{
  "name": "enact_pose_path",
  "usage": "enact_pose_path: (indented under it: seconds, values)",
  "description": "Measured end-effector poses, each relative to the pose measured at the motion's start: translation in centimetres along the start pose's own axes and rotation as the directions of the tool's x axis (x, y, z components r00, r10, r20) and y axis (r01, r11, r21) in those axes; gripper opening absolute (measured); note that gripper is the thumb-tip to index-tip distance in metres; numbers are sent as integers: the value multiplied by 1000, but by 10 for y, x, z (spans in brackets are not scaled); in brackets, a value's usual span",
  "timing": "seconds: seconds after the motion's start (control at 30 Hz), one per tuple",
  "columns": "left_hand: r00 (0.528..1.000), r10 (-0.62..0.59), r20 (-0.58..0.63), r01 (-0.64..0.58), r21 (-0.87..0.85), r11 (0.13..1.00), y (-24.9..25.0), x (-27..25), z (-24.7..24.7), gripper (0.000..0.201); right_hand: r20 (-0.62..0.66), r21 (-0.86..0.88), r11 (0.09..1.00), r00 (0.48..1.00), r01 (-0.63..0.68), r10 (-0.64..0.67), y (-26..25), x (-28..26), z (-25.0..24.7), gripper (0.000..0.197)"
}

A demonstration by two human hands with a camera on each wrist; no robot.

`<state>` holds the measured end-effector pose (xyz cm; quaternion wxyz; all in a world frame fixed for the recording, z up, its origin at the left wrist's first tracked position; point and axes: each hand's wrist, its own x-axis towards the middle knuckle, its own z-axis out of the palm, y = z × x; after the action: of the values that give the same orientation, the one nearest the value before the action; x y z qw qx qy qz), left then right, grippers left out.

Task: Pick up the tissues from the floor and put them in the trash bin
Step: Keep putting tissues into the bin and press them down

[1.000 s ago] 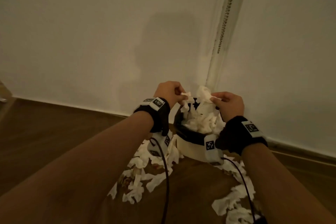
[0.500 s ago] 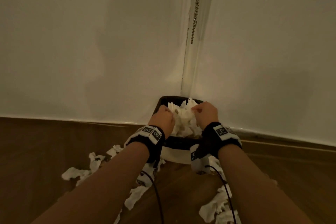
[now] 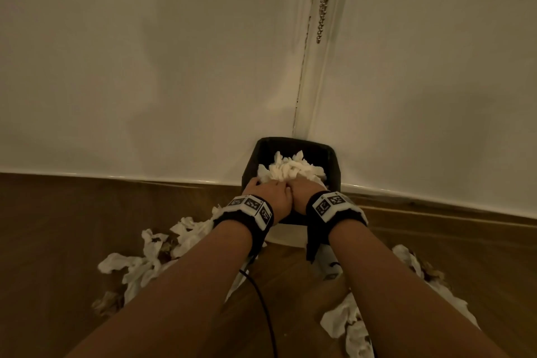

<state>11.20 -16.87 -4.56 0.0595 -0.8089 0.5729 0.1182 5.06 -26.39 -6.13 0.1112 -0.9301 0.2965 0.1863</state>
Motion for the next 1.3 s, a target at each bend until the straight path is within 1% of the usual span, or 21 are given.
enact_pose_path:
  seconds: [0.1,0.17,0.27,0.33,0.43,0.53,0.6,0.67,0.7,0.77,0.8,0.83,0.9,0.93,0.97,1.03,1.13,1.2,1.3]
  values:
    - [997,2,76,2,-54,999,0,-1,1,43,30,92,996,999,-18,16,-2,-2,3,56]
    - [996,3,91,5,-78,997,0,-1,2,41,47,131,990,998,-49,44,-4,-2,6,54]
    - [995,-33,90,41,-90,995,0,-1,3,42,143,111,986,984,-122,105,-7,3,6,53]
    - [995,-44,90,52,-88,995,0,1,3,40,186,82,989,977,-121,104,-7,3,5,55]
    - [995,-56,84,66,-116,991,0,-4,1,40,195,87,992,978,-95,77,-7,1,3,56]
    - [999,-27,17,28,-92,995,-3,-13,-7,38,196,39,992,974,-122,112,-11,0,-7,59]
    - [998,-49,-47,42,-135,990,-8,-21,-15,37,146,-6,991,980,-137,136,-17,-3,-17,67]
    - [988,-98,-119,76,-176,982,-16,-32,-23,35,57,-35,985,984,-167,169,-23,-10,-32,74]
    - [979,-126,-162,93,-200,975,-19,-37,-26,33,23,-21,980,980,-196,196,-26,-16,-39,69]
    - [956,-192,-221,126,-281,951,-24,-51,-28,30,-49,41,975,974,-220,222,-34,-27,-49,54]
    - [945,-224,-238,140,-323,936,-27,-59,-28,30,-118,65,975,968,-214,221,-41,-32,-52,48]
    - [935,-254,-247,155,-360,920,-31,-68,-27,30,-213,85,978,955,-191,205,-49,-38,-53,41]
    - [916,-316,-248,196,-410,891,-43,-86,-23,28,-393,111,989,910,-94,131,-70,-48,-55,31]
    - [903,-348,-251,223,-419,880,-51,-96,-21,26,-441,124,992,894,-33,85,-80,-54,-54,29]
    - [889,-382,-252,256,-418,871,-61,-107,-18,25,-458,142,990,888,28,41,-93,-59,-55,27]
    - [866,-444,-232,326,-412,851,-83,-129,-10,24,-445,180,975,895,130,-37,-116,-67,-51,26]
    - [845,-514,-148,416,-422,806,-114,-164,10,26,-382,200,955,915,218,-129,-147,-75,-34,25]
    - [826,-559,-77,476,-436,763,-129,-187,30,26,-311,208,945,933,251,-180,-163,-75,-16,24]
    - [782,-620,61,576,-449,683,-147,-217,65,25,-154,268,927,962,260,-226,-182,-67,16,23]
